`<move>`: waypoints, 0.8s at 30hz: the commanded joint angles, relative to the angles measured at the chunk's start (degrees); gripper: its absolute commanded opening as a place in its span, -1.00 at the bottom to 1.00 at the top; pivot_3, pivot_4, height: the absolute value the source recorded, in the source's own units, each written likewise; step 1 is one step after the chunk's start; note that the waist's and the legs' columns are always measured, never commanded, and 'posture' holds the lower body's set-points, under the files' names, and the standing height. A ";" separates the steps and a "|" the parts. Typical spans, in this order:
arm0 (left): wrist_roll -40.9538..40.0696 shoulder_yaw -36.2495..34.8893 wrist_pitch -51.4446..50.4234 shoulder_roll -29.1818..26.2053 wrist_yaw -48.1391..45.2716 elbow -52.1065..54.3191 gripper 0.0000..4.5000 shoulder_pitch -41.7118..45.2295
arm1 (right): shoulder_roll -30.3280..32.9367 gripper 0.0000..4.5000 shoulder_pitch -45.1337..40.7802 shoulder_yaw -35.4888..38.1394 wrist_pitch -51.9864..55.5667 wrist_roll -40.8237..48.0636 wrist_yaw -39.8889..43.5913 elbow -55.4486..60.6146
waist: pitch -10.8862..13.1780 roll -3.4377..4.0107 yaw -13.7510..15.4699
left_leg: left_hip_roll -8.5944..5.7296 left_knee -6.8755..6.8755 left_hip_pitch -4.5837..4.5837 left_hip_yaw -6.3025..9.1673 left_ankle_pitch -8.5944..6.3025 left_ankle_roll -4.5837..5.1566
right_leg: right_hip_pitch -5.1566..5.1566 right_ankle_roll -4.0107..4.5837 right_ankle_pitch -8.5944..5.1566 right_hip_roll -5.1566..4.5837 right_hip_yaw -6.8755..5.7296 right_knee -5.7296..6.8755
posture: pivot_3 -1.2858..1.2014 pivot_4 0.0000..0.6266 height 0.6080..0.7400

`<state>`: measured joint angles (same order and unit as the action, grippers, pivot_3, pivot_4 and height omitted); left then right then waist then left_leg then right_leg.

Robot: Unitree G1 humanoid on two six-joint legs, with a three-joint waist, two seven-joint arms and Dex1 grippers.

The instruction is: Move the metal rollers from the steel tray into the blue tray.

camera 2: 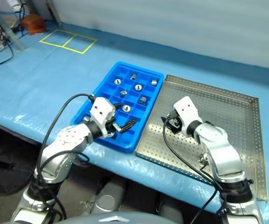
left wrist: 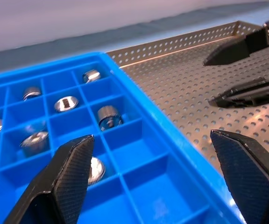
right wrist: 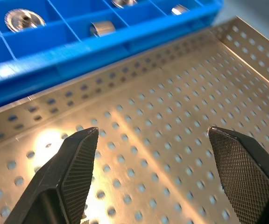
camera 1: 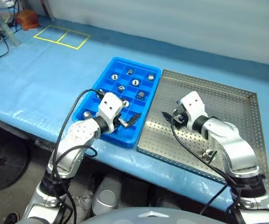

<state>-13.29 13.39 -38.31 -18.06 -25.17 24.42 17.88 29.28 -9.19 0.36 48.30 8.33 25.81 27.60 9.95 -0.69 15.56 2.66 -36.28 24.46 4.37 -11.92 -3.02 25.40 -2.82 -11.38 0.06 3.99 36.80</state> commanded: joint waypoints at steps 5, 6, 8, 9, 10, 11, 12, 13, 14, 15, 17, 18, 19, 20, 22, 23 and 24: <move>0.80 3.02 3.19 1.39 -2.63 -2.00 0.94 1.80 | 1.23 0.76 7.32 6.94 4.66 0.50 -2.63 8.00 | 0.00 0.00 -7.62 | -0.01 -0.23 -0.02 0.05 -0.03 0.12 | -0.16 -0.02 0.02 0.00 0.04 0.05 | 0.12 -0.52 1.00; 0.81 3.02 3.25 1.43 -2.76 -2.08 0.94 1.73 | 1.29 0.76 8.14 7.45 5.11 0.64 -2.72 8.42 | 0.00 0.00 -8.84 | -0.01 -0.26 -0.03 0.06 -0.03 0.13 | -0.19 -0.03 0.02 0.00 0.04 0.06 | 0.12 -0.52 1.00; 0.93 3.02 3.33 1.51 -2.95 -2.16 0.94 1.50 | 1.37 0.76 9.58 8.08 5.88 0.89 -2.74 9.05 | -0.01 0.02 -11.12 | -0.01 -0.35 -0.10 0.07 -0.03 0.16 | -0.26 -0.04 0.03 0.00 0.05 0.12 | 0.12 -0.52 1.00; 0.99 3.04 3.36 1.51 -3.01 -2.13 0.94 1.29 | 1.28 0.76 10.25 8.19 6.11 1.08 -2.67 9.27 | -0.01 0.01 -12.05 | -0.01 -0.37 -0.19 0.05 -0.03 0.17 | -0.32 -0.05 0.04 0.00 0.06 0.15 | 0.12 -0.52 1.00; 1.02 3.05 3.38 1.52 -3.06 -2.11 0.94 1.16 | 1.20 0.76 10.65 8.25 6.27 1.21 -2.63 9.42 | 0.00 0.00 -12.80 | -0.01 -0.37 -0.37 0.05 -0.04 0.19 | -0.49 -0.05 0.04 0.00 0.07 0.16 | 0.12 -0.52 1.00; 0.99 3.02 3.36 1.49 -3.13 -2.10 0.94 0.99 | 0.94 0.76 10.98 8.19 6.42 1.43 -2.63 9.47 | 0.00 0.01 -13.45 | -0.01 -0.35 -0.62 0.06 -0.05 0.22 | -0.74 -0.04 0.03 0.00 0.06 0.15 | 0.12 -0.52 1.00; 0.99 3.03 3.32 1.48 -3.12 -1.97 0.94 0.79 | -0.10 0.76 11.07 8.63 6.61 2.45 -2.54 9.41 | -0.01 0.02 -14.08 | -0.01 -0.35 -0.81 0.05 -0.07 0.25 | -0.90 -0.04 0.02 -0.01 0.07 0.14 | 0.12 -0.52 1.00; 1.00 3.03 3.29 1.48 -3.09 -1.87 0.94 0.63 | -0.82 0.76 11.04 8.85 6.71 3.12 -2.60 9.21 | -0.01 0.01 -14.55 | -0.01 -0.37 -0.85 0.04 -0.07 0.26 | -0.92 -0.04 0.02 -0.01 0.09 0.15 | 0.12 -0.52 1.00; 1.02 3.03 3.29 1.49 -3.07 -1.80 0.94 0.52 | -1.30 0.76 10.99 9.01 6.80 3.57 -2.65 9.08 | -0.01 0.02 -14.92 | -0.01 -0.37 -0.85 0.05 -0.04 0.30 | -0.92 -0.04 0.02 -0.01 0.08 0.16 | 0.12 -0.52 1.00; 1.04 3.00 3.24 1.48 -3.03 -1.69 0.94 0.38 | -1.83 0.76 10.78 9.09 6.91 3.93 -2.81 8.67 | -0.01 0.03 -15.13 | -0.01 -0.40 -0.85 0.04 -0.02 0.33 | -0.92 -0.04 0.02 0.00 0.09 0.19 | 0.13 -0.52 1.00; 1.06 2.87 3.13 1.44 -2.94 -1.56 0.94 0.16 | -2.22 0.76 10.39 8.70 7.03 4.23 -3.08 7.99 | -0.01 0.03 -15.32 | -0.01 -0.46 -0.84 0.06 -0.02 0.34 | -0.93 -0.04 0.02 0.00 0.10 0.23 | 0.13 -0.52 1.00; 1.12 2.84 3.09 1.40 -2.86 -1.43 0.94 0.02 | -2.37 0.76 10.27 8.51 7.08 4.42 -3.18 7.75 | -0.02 0.03 -15.34 | -0.02 -0.49 -0.82 0.05 -0.02 0.34 | -0.93 -0.05 0.02 0.00 0.10 0.23 | 0.13 -0.52 1.00; 1.16 2.76 3.07 1.35 -2.81 -1.34 0.94 -0.07 | -2.41 0.76 10.26 8.24 7.10 4.60 -3.17 7.60 | -0.01 0.03 -15.34 | -0.03 -0.51 -0.81 0.05 -0.02 0.34 | -0.93 -0.06 0.03 -0.01 0.12 0.24 | 0.13 -0.52 1.00; 1.19 2.67 3.04 1.32 -2.75 -1.28 0.94 -0.13 | -2.38 0.76 10.32 7.94 7.07 4.69 -3.16 7.42 | -0.01 0.03 -15.32 | -0.05 -0.52 -0.79 0.06 -0.02 0.34 | -0.93 -0.06 0.03 -0.01 0.13 0.23 | 0.14 -0.52 1.00; 1.21 2.48 2.95 1.29 -2.61 -1.14 0.94 -0.26 | -2.37 0.76 10.56 7.44 7.10 4.83 -3.29 7.02 | -0.01 0.03 -15.30 | -0.06 -0.52 -0.78 0.06 -0.03 0.36 | -0.93 -0.07 0.04 -0.02 0.14 0.23 | 0.14 -0.52 1.00; 1.23 2.43 2.93 1.25 -2.54 -1.05 0.94 -0.34 | -2.31 0.76 10.75 7.21 7.13 4.80 -3.44 6.83 | -0.01 0.03 -15.27 | -0.06 -0.51 -0.77 0.06 -0.03 0.37 | -0.93 -0.07 0.04 -0.01 0.14 0.23 | 0.14 -0.52 1.00; 1.25 2.41 2.90 1.18 -2.51 -0.93 0.94 -0.44 | -2.27 0.76 10.98 7.08 7.22 4.84 -3.56 6.66 | -0.01 0.03 -15.24 | -0.06 -0.50 -0.77 0.06 -0.04 0.38 | -0.92 -0.07 0.04 -0.01 0.14 0.22 | 0.14 -0.52 1.00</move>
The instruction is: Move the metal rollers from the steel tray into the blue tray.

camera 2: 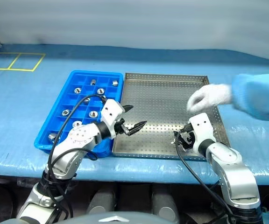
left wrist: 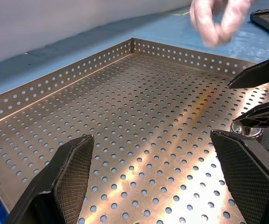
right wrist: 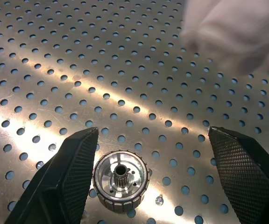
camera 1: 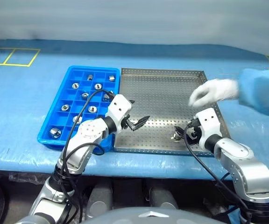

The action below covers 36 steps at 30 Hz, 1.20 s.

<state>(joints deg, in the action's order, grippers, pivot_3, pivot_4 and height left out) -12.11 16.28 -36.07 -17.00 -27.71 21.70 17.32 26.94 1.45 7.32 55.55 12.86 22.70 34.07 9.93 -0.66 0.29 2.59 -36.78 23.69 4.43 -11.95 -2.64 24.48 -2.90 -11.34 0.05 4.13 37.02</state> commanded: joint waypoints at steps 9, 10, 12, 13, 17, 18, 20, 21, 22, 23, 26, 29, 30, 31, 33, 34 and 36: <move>0.16 -0.72 0.50 -0.05 0.13 1.69 0.94 0.22 | 0.04 0.76 1.74 -1.38 0.11 1.14 -0.80 -0.66 | 0.00 0.00 0.23 | 0.00 0.00 -0.01 -0.01 0.00 0.01 | 0.01 0.00 0.00 0.00 0.02 0.00 | 0.15 -0.52 1.00; 0.16 -0.72 0.48 -0.04 0.13 1.66 0.94 0.25 | 0.04 0.76 1.82 -1.63 0.08 1.21 -0.86 -0.69 | 0.00 0.00 0.27 | 0.00 -0.01 -0.01 -0.01 0.00 0.01 | 0.01 0.00 0.00 0.00 0.02 0.00 | 0.15 -0.52 1.00; 0.21 -0.73 0.48 -0.05 0.16 1.58 0.94 0.28 | -0.02 0.76 1.75 -1.87 0.00 1.38 -1.03 -0.79 | 0.00 0.00 0.37 | 0.00 -0.01 0.00 -0.01 0.00 0.01 | 0.01 0.00 0.00 0.00 0.02 0.00 | 0.15 -0.52 1.00; 0.22 -0.74 0.49 -0.06 0.16 1.56 0.94 0.28 | -0.07 0.76 1.59 -1.94 -0.04 1.43 -1.14 -0.90 | 0.00 0.00 0.40 | 0.00 -0.01 0.00 -0.01 -0.01 0.01 | 0.01 0.00 0.00 0.00 0.03 0.00 | 0.15 -0.52 1.00; 0.31 -0.86 0.45 -0.19 0.24 1.60 0.94 0.23 | -0.14 0.76 1.10 -2.35 -0.25 1.56 -1.28 -1.29 | 0.00 0.00 0.45 | 0.00 0.01 0.01 -0.01 -0.01 0.02 | 0.02 0.00 0.00 0.00 0.02 -0.02 | 0.15 -0.52 1.00; 0.32 -0.94 0.40 -0.24 0.29 1.67 0.94 0.20 | -0.13 0.76 0.98 -2.46 -0.32 1.61 -1.25 -1.38 | 0.00 0.00 0.45 | 0.00 0.01 0.01 -0.01 -0.01 0.02 | 0.02 0.00 0.00 0.00 0.02 -0.02 | 0.15 -0.52 1.00; 0.35 -1.15 0.28 -0.36 0.44 1.86 0.94 0.05 | -0.14 0.76 0.73 -2.63 -0.42 1.69 -1.24 -1.55 | 0.00 0.00 0.45 | 0.00 0.01 0.01 -0.01 -0.01 0.02 | 0.02 0.00 0.00 0.00 0.02 -0.02 | 0.15 -0.52 1.00; 0.45 -1.28 0.21 -0.53 0.56 2.03 0.94 -0.12 | -0.12 0.76 0.55 -2.76 -0.54 1.72 -1.19 -1.68 | 0.00 0.00 0.45 | 0.00 0.01 0.01 -0.01 -0.01 0.02 | 0.02 0.00 0.00 0.00 0.02 -0.02 | 0.15 -0.52 1.00; 0.46 -1.50 0.13 -0.71 0.67 2.22 0.94 -0.34 | -0.13 0.76 0.33 -2.86 -0.66 1.79 -1.14 -1.79 | 0.00 0.00 0.44 | 0.00 0.00 0.01 -0.01 -0.01 0.02 | 0.02 0.00 0.00 0.00 0.02 -0.02 | 0.15 -0.52 1.00; 0.45 -1.88 0.01 -0.92 0.85 2.45 0.94 -0.64 | -0.19 0.76 0.01 -2.94 -0.82 1.91 -1.06 -1.90 | 0.00 0.00 0.41 | 0.00 0.00 0.00 -0.01 -0.01 0.02 | 0.02 0.00 0.00 0.00 0.03 -0.01 | 0.15 -0.52 1.00; 0.40 -3.19 -0.27 -1.71 1.36 2.96 0.94 -1.64 | -0.26 0.76 -1.08 -3.41 -1.20 2.16 -0.94 -2.28 | 0.00 0.00 0.41 | 0.00 0.00 0.00 -0.01 -0.01 0.02 | 0.02 0.00 0.00 0.00 0.03 -0.01 | 0.16 -0.52 1.00; 0.33 -5.54 -0.71 -2.84 2.12 3.67 0.94 -3.25 | -0.52 0.76 -3.23 -4.46 -1.90 2.26 -0.84 -3.18 | 0.00 0.00 0.41 | 0.00 0.01 0.00 -0.01 -0.01 0.02 | 0.02 0.00 0.00 0.00 0.03 -0.01 | 0.17 -0.52 1.00; 0.27 -6.34 -0.85 -3.18 2.36 4.03 0.94 -3.81 | -0.67 0.76 -4.20 -4.88 -2.27 2.33 -0.70 -3.60 | 0.00 0.00 0.42 | 0.00 0.03 0.00 -0.01 -0.01 0.02 | 0.02 0.00 0.00 0.01 0.03 -0.01 | 0.18 -0.52 1.00; 0.24 -7.04 -0.99 -3.52 2.58 4.41 0.94 -4.35 | -0.84 0.76 -5.19 -5.36 -2.61 2.38 -0.54 -4.06 | 0.00 0.00 0.51 | 0.00 0.03 0.00 -0.01 -0.01 0.02 | 0.03 0.00 0.00 0.01 0.03 -0.01 | 0.18 -0.52 1.00; 0.46 -8.22 -1.17 -4.31 3.15 5.18 0.94 -5.49 | -1.33 0.76 -7.41 -6.65 -3.54 2.35 -0.11 -5.45 | 0.00 0.00 0.48 | 0.00 0.04 0.00 -0.01 -0.01 0.02 | 0.03 0.00 0.00 0.01 0.02 -0.01 | 0.18 -0.52 1.00; 0.51 -8.70 -1.30 -4.68 3.35 5.60 0.94 -6.08 | -1.54 0.76 -8.58 -7.56 -4.15 2.24 0.20 -6.40 | 0.00 0.00 0.60 | 0.00 0.05 0.00 -0.01 -0.01 0.02 | 0.03 0.00 0.00 0.01 0.02 -0.02 | 0.19 -0.52 1.00; 0.47 -9.64 -1.71 -5.25 3.77 6.40 0.94 -7.20 | -2.11 0.76 -11.20 -9.77 -5.23 1.98 0.93 -8.48 | 0.01 -0.01 0.78 | 0.00 0.06 0.00 0.00 -0.01 0.02 | 0.03 0.00 0.00 0.01 0.02 -0.02 | 0.21 -0.52 1.00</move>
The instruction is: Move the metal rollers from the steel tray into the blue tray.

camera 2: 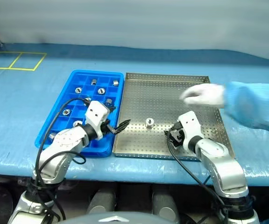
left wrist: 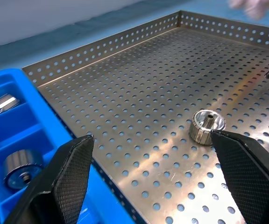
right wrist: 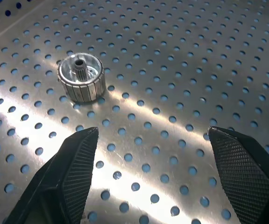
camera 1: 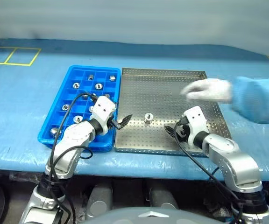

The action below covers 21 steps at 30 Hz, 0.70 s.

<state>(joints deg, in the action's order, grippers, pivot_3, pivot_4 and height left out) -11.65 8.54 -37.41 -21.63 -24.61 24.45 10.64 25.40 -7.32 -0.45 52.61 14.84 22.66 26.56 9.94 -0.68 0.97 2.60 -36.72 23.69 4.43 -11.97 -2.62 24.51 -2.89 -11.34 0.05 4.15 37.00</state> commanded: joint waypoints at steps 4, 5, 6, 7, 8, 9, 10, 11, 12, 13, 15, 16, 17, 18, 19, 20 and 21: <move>0.03 -3.01 -1.26 -0.99 1.92 5.84 0.94 -2.63 | -2.15 0.76 -6.25 -5.45 -4.34 -0.75 1.67 -5.44 | 0.00 0.00 0.71 | 0.00 0.07 -0.01 0.00 0.00 0.00 | 0.00 0.00 0.00 0.00 0.00 -0.03 | 0.26 -0.52 1.00; -0.04 -3.25 -1.48 -0.95 2.28 6.53 0.94 -3.20 | -2.50 0.76 -6.86 -6.00 -4.81 -0.89 1.74 -6.40 | 0.00 0.00 0.95 | 0.00 0.09 -0.01 0.00 0.00 0.00 | 0.01 0.00 0.00 0.00 0.00 -0.03 | 0.27 -0.52 1.00; -0.12 -3.40 -1.64 -0.94 2.54 7.01 0.94 -3.58 | -2.72 0.76 -7.25 -6.35 -5.15 -1.00 1.79 -7.06 | 0.00 0.00 1.29 | 0.00 0.13 -0.01 0.00 0.00 0.00 | 0.01 0.01 0.00 0.00 0.00 -0.05 | 0.27 -0.52 1.00; -0.07 -3.50 -1.88 -0.91 2.96 7.52 0.94 -4.11 | -3.02 0.76 -7.62 -6.70 -5.64 -1.14 1.93 -8.06 | 0.00 0.00 1.56 | 0.00 0.15 -0.01 0.00 0.00 0.00 | 0.02 0.01 0.00 0.00 0.00 -0.05 | 0.28 -0.52 1.00; 0.01 -3.56 -2.03 -0.90 3.31 7.93 0.94 -4.60 | -3.27 0.76 -7.99 -7.00 -6.14 -1.37 1.99 -9.17 | 0.00 0.00 1.80 | 0.00 0.18 -0.01 0.01 0.00 0.00 | 0.02 0.02 -0.01 0.00 -0.01 -0.06 | 0.29 -0.52 1.00; 0.11 -3.63 -2.24 -0.91 3.58 8.34 0.94 -5.03 | -3.51 0.76 -8.31 -7.15 -6.51 -1.47 2.03 -10.14 | 0.00 0.00 2.10 | 0.00 0.20 -0.01 0.01 0.00 0.00 | 0.03 0.02 -0.01 0.00 -0.02 -0.07 | 0.29 -0.52 1.00; 0.11 -3.74 -2.42 -0.93 3.80 8.73 0.94 -5.43 | -3.69 0.76 -8.56 -7.27 -6.88 -1.55 2.08 -10.99 | 0.00 0.00 2.43 | 0.00 0.21 -0.02 0.01 0.00 0.00 | 0.03 0.02 -0.01 0.00 -0.01 -0.08 | 0.29 -0.52 1.00; 0.07 -3.79 -2.53 -0.98 3.94 8.97 0.94 -5.64 | -3.78 0.76 -8.70 -7.32 -7.13 -1.59 2.11 -11.48 | 0.00 0.00 2.65 | 0.00 0.21 -0.02 0.01 0.00 0.00 | 0.03 0.03 -0.01 0.00 -0.01 -0.08 | 0.29 -0.52 1.00; -0.07 -4.01 -2.65 -1.03 4.02 9.24 0.94 -5.86 | -3.93 0.76 -8.88 -7.39 -7.38 -1.63 2.19 -12.13 | 0.00 0.00 2.99 | 0.00 0.21 -0.02 0.00 0.00 0.00 | 0.03 0.03 -0.01 0.00 -0.01 -0.08 | 0.30 -0.52 1.00; -0.18 -4.16 -2.73 -1.07 4.07 9.41 0.94 -5.98 | -4.02 0.76 -9.00 -7.45 -7.60 -1.67 2.25 -12.59 | 0.00 0.00 3.24 | 0.00 0.21 -0.02 0.00 0.00 0.00 | 0.03 0.03 -0.01 0.00 -0.01 -0.08 | 0.30 -0.52 1.00; -0.10 -4.54 -3.02 -1.27 4.27 9.77 0.94 -6.21 | -4.23 0.76 -9.16 -7.69 -7.85 -1.81 2.41 -13.84 | 0.00 0.00 3.58 | 0.00 0.21 -0.02 0.00 0.00 0.00 | 0.03 0.03 -0.01 0.00 -0.01 -0.08 | 0.30 -0.52 1.00; -0.06 -4.65 -3.09 -1.34 4.29 9.81 0.94 -6.26 | -4.31 0.76 -9.21 -7.80 -7.99 -1.90 2.44 -14.21 | 0.00 0.00 3.77 | 0.00 0.21 -0.02 0.00 0.00 0.00 | 0.03 0.03 -0.01 0.00 -0.01 -0.08 | 0.31 -0.52 1.00; -0.06 -4.83 -3.18 -1.44 4.29 9.88 0.94 -6.26 | -4.58 0.69 -9.23 -7.65 -8.17 -2.05 2.13 -14.63 | 0.00 0.00 3.98 | 0.00 0.21 -0.02 0.00 0.00 0.00 | 0.03 0.03 -0.01 0.01 -0.01 -0.08 | 0.31 -0.52 1.00; -0.11 -5.00 -3.22 -1.52 4.27 9.89 0.94 -6.23 | -4.84 0.59 -9.28 -7.45 -8.32 -2.10 1.91 -14.85 | 0.00 0.00 4.08 | 0.00 0.22 -0.03 0.00 0.00 0.00 | 0.03 0.03 -0.02 0.01 -0.01 -0.08 | 0.31 -0.52 1.00; -0.09 -5.08 -3.20 -1.60 4.29 9.88 0.94 -6.24 | -4.92 0.49 -9.30 -7.38 -8.46 -2.04 2.03 -14.86 | 0.00 0.00 4.15 | 0.00 0.23 -0.03 0.00 0.00 0.00 | 0.04 0.03 -0.02 0.01 -0.01 -0.08 | 0.31 -0.52 1.00; -0.08 -5.11 -3.23 -1.66 4.31 9.89 0.94 -6.24 | -4.94 0.36 -9.28 -7.33 -8.52 -2.03 2.16 -14.75 | 0.00 0.00 4.23 | 0.00 0.23 -0.03 0.00 0.00 0.00 | 0.04 0.03 -0.02 0.01 -0.01 -0.08 | 0.31 -0.52 1.00; -0.07 -5.13 -3.21 -1.71 4.31 9.87 0.94 -6.26 | -4.95 0.23 -9.26 -7.36 -8.56 -2.04 2.28 -14.65 | 0.00 0.00 4.33 | 0.00 0.24 -0.02 0.00 0.00 0.00 | 0.04 0.04 -0.02 0.01 -0.01 -0.08 | 0.31 -0.52 1.00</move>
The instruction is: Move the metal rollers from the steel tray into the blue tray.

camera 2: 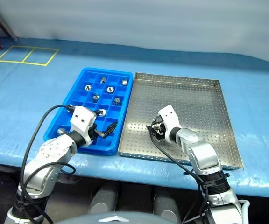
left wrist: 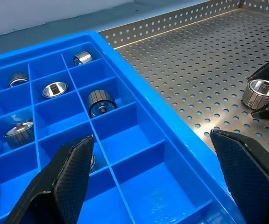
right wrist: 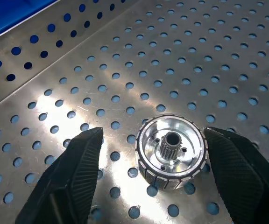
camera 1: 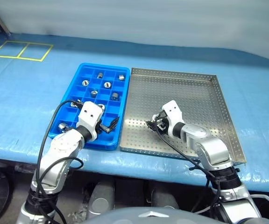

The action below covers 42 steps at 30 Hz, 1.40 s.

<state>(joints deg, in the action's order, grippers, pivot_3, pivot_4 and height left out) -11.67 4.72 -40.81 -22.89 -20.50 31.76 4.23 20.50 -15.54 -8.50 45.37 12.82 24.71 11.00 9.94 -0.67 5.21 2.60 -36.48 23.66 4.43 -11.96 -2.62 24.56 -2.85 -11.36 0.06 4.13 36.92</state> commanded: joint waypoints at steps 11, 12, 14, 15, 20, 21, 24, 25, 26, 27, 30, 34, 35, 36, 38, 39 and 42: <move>-0.27 -2.30 -0.21 -0.74 0.28 2.93 0.94 -0.48 | -0.60 -0.24 -1.98 0.23 -2.53 -1.16 -0.21 2.25 | 0.00 0.00 0.32 | 0.00 0.04 -0.01 -0.01 0.00 0.00 | 0.02 0.01 0.00 0.00 0.00 -0.01 | 0.31 -0.52 1.00; -0.40 -2.76 -0.45 -0.78 0.36 3.35 0.94 -0.89 | -0.86 -0.24 -2.46 0.05 -2.79 -1.13 -0.02 2.51 | 0.00 0.00 0.31 | 0.00 0.06 -0.01 -0.01 0.00 0.00 | 0.03 0.01 0.00 0.00 0.00 -0.01 | 0.31 -0.52 1.00; -0.72 -4.12 -1.07 -1.10 0.53 4.75 0.94 -2.21 | -1.69 -0.24 -4.22 -0.46 -3.23 -0.83 0.46 3.18 | 0.00 0.01 0.28 | 0.01 0.08 0.00 -0.02 0.00 0.00 | 0.05 0.01 -0.01 0.00 0.01 -0.01 | 0.33 -0.52 1.00; -0.82 -4.79 -1.40 -1.31 0.63 5.50 0.94 -2.93 | -2.18 -0.24 -5.08 -0.72 -3.41 -0.67 0.66 3.42 | 0.01 0.00 0.24 | 0.01 0.10 -0.01 -0.01 0.00 0.00 | 0.05 0.02 -0.01 0.00 0.00 -0.01 | 0.33 -0.52 1.00; -0.42 -9.05 -3.25 -2.77 1.64 9.39 0.94 -7.88 | -5.27 -0.24 -10.26 -5.09 -4.98 -0.37 3.73 2.70 | 0.01 0.00 0.48 | 0.04 0.37 -0.11 0.01 0.01 0.00 | 0.07 0.13 -0.08 0.03 -0.02 -0.01 | 0.37 -0.52 1.00; -0.28 -10.05 -3.47 -2.98 1.96 10.11 0.94 -8.95 | -6.05 -0.24 -11.32 -6.37 -5.45 -0.45 4.50 2.18 | 0.01 0.00 0.53 | 0.05 0.42 -0.11 0.02 0.01 0.00 | 0.09 0.16 -0.09 0.03 -0.04 -0.01 | 0.37 -0.52 1.00; -0.49 -13.01 -4.12 -2.86 2.91 12.06 0.94 -11.50 | -8.15 -0.24 -13.55 -9.11 -6.62 -0.83 6.04 0.30 | 0.01 0.00 1.19 | 0.06 0.54 -0.11 0.08 0.01 0.00 | 0.11 0.25 -0.16 0.04 -0.12 -0.02 | 0.40 -0.52 1.00; -0.51 -13.76 -4.35 -2.72 3.22 12.66 0.94 -12.20 | -8.61 -0.24 -14.02 -9.79 -7.06 -1.13 6.36 -0.33 | 0.01 0.00 1.54 | 0.06 0.55 -0.10 0.10 0.01 0.00 | 0.11 0.27 -0.17 0.04 -0.15 -0.02 | 0.40 -0.52 1.00; -0.54 -14.37 -4.58 -2.54 3.54 13.21 0.94 -12.81 | -8.99 -0.24 -14.43 -10.30 -7.45 -1.32 6.66 -0.91 | 0.01 0.00 2.15 | 0.06 0.57 -0.10 0.11 0.01 0.00 | 0.11 0.28 -0.18 0.03 -0.16 -0.02 | 0.42 -0.52 1.00; -0.52 -14.75 -4.80 -2.41 3.86 13.66 0.94 -13.30 | -9.33 -0.24 -14.75 -10.52 -7.75 -1.36 6.92 -1.42 | 0.01 0.00 2.52 | 0.06 0.57 -0.10 0.11 0.01 0.00 | 0.11 0.28 -0.19 0.03 -0.17 -0.02 | 0.42 -0.52 1.00; -0.57 -14.95 -5.31 -1.98 4.57 15.10 0.94 -14.69 | -9.95 -0.24 -15.27 -10.82 -8.73 -1.43 7.67 -3.31 | 0.01 0.00 4.12 | 0.06 0.55 -0.10 0.10 0.02 -0.02 | 0.10 0.28 -0.19 0.02 -0.18 -0.02 | 0.44 -0.52 1.00; -0.49 -14.30 -5.72 -1.43 5.37 16.45 0.94 -15.62 | -10.10 -0.24 -15.70 -10.59 -9.88 -1.96 8.17 -5.95 | 0.01 0.00 6.22 | 0.05 0.53 -0.11 0.09 0.03 -0.06 | 0.12 0.27 -0.19 0.02 -0.19 -0.02 | 0.45 -0.52 1.00; -0.48 -14.23 -5.84 -1.30 5.52 16.62 0.94 -15.71 | -10.04 -0.24 -15.85 -10.39 -10.10 -2.12 8.19 -6.49 | 0.01 0.00 6.72 | 0.06 0.54 -0.11 0.09 0.03 -0.06 | 0.13 0.27 -0.19 0.01 -0.19 -0.02 | 0.45 -0.52 1.00; -0.49 -14.24 -5.93 -1.26 5.59 16.67 0.94 -15.72 | -10.04 -0.24 -16.00 -10.23 -10.27 -2.22 8.23 -6.90 | 0.01 0.00 6.94 | 0.06 0.55 -0.10 0.09 0.03 -0.07 | 0.15 0.28 -0.19 0.02 -0.19 -0.02 | 0.46 -0.52 1.00; -0.51 -14.22 -6.00 -1.27 5.68 16.63 0.94 -15.69 | -10.04 -0.24 -16.19 -10.05 -10.50 -2.35 8.29 -7.35 | 0.01 0.00 7.91 | 0.06 0.58 -0.09 0.09 0.03 -0.07 | 0.18 0.28 -0.20 0.02 -0.19 -0.02 | 0.45 -0.52 1.00; -0.53 -14.19 -6.03 -1.29 5.71 16.60 0.94 -15.65 | -10.05 -0.24 -16.23 -10.02 -10.57 -2.39 8.31 -7.47 | 0.01 0.00 8.17 | 0.06 0.59 -0.08 0.07 0.03 -0.07 | 0.20 0.29 -0.20 0.02 -0.19 -0.02 | 0.45 -0.52 1.00; -0.57 -14.21 -6.00 -1.44 5.65 16.36 0.94 -15.44 | -10.11 -0.24 -16.11 -10.00 -10.50 -2.50 8.29 -7.47 | 0.01 0.00 9.14 | 0.06 0.63 -0.05 0.05 0.02 -0.08 | 0.25 0.29 -0.20 0.02 -0.19 -0.03 | 0.45 -0.52 1.00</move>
<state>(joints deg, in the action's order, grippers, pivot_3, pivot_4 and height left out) -12.19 -9.42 -47.15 -24.22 -15.03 45.84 -11.57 10.77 -30.33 -19.66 36.43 10.08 32.61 2.32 9.95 -0.68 14.35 2.66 -35.84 23.61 4.48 -11.94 -2.70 24.82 -2.56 -11.57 0.08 3.94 36.89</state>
